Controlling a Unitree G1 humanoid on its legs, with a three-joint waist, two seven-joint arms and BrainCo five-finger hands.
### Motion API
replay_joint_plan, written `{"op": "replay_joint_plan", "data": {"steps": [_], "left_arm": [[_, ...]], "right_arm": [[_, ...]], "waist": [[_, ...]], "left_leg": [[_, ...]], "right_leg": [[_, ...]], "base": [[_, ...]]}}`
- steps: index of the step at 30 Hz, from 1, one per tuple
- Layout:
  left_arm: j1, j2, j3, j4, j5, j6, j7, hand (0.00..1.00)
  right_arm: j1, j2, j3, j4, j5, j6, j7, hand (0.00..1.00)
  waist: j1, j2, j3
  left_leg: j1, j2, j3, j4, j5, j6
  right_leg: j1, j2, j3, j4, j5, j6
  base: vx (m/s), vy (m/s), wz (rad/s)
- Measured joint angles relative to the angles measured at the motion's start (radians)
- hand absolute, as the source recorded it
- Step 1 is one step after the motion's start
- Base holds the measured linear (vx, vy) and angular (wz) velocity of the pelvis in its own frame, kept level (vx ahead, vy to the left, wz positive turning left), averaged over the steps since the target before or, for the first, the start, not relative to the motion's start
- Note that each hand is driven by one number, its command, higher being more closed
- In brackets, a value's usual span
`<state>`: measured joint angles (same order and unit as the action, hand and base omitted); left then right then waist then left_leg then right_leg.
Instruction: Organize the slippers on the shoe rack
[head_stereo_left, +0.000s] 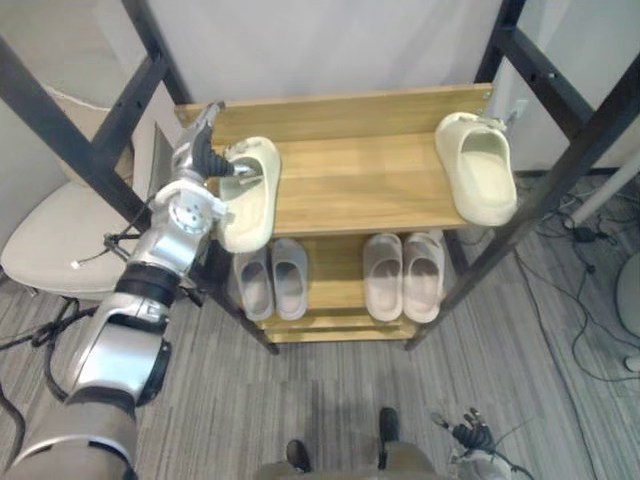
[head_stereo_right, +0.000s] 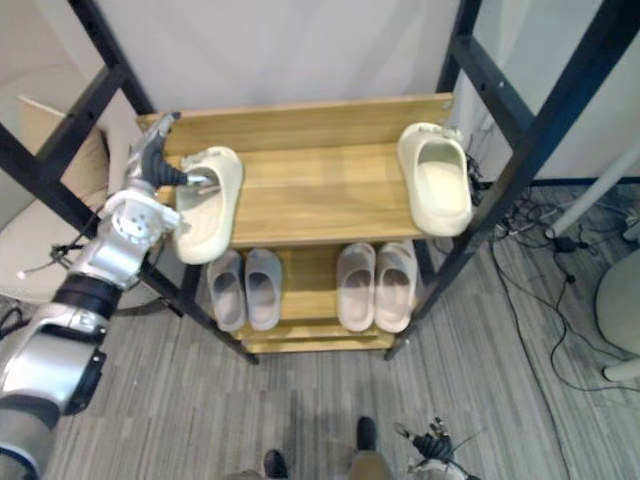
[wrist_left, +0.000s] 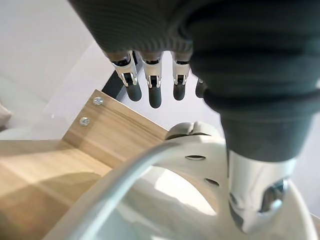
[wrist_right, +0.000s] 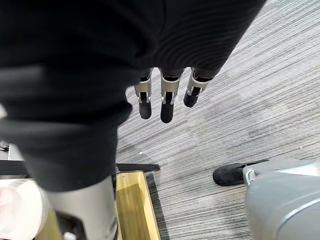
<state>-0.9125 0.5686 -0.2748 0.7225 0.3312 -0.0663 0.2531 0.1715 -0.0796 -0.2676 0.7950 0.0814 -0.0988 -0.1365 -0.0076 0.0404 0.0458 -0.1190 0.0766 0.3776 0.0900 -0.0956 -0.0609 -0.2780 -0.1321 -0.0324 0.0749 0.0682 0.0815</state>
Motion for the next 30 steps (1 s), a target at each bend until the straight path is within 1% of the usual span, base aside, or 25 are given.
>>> {"op": "replay_joint_plan", "data": {"steps": [3,6,14,20,26,30], "left_arm": [[-0.001,0.000,-0.005,0.001,0.022,0.008,-0.001,1.00],[-0.012,0.001,-0.022,0.002,0.025,0.009,-0.002,1.00],[-0.017,0.004,-0.019,0.006,0.023,0.009,0.001,1.00],[-0.017,0.003,-0.020,0.013,0.020,0.008,-0.001,1.00],[-0.011,-0.001,-0.020,-0.004,0.018,0.008,0.004,1.00],[0.001,-0.012,-0.031,-0.028,0.018,0.007,0.024,1.00]], "right_arm": [[0.001,0.001,0.000,-0.006,0.001,-0.001,0.000,0.00],[0.012,0.001,0.000,-0.037,0.001,-0.003,0.000,0.00],[0.011,0.000,-0.001,-0.037,0.001,-0.007,0.000,0.00],[0.027,0.001,-0.002,-0.036,0.001,-0.007,0.000,0.00],[0.039,0.002,-0.002,-0.033,0.000,-0.006,0.000,0.00],[0.038,0.003,-0.002,-0.032,0.000,-0.006,0.000,0.00]], "waist": [[-0.004,0.001,0.005],[-0.005,0.004,0.007],[-0.006,0.006,0.009],[-0.016,0.014,0.019],[-0.019,0.016,0.021],[-0.031,0.020,0.023]], "left_leg": [[-0.002,0.001,0.008,0.000,-0.001,0.000],[0.000,0.001,0.011,0.000,-0.001,-0.001],[0.006,0.001,0.039,0.000,-0.004,0.000],[0.026,0.000,0.041,0.000,-0.010,-0.001],[0.026,-0.005,0.039,-0.001,-0.011,-0.001],[0.026,-0.015,0.032,-0.002,-0.011,0.000]], "right_leg": [[0.000,0.004,0.009,-0.013,0.008,-0.001],[0.000,0.005,0.011,-0.014,0.009,-0.001],[0.003,0.010,0.042,-0.047,0.036,0.000],[0.035,0.012,0.048,-0.077,0.050,0.002],[0.036,0.010,0.050,-0.081,0.052,0.005],[0.037,0.005,0.050,-0.085,0.055,0.009]], "base": [[0.01,-0.004,-0.09],[0.00,-0.005,-0.03],[-0.01,-0.005,-0.11],[0.00,-0.002,-0.03],[0.00,0.000,0.00],[0.00,0.000,0.00]]}}
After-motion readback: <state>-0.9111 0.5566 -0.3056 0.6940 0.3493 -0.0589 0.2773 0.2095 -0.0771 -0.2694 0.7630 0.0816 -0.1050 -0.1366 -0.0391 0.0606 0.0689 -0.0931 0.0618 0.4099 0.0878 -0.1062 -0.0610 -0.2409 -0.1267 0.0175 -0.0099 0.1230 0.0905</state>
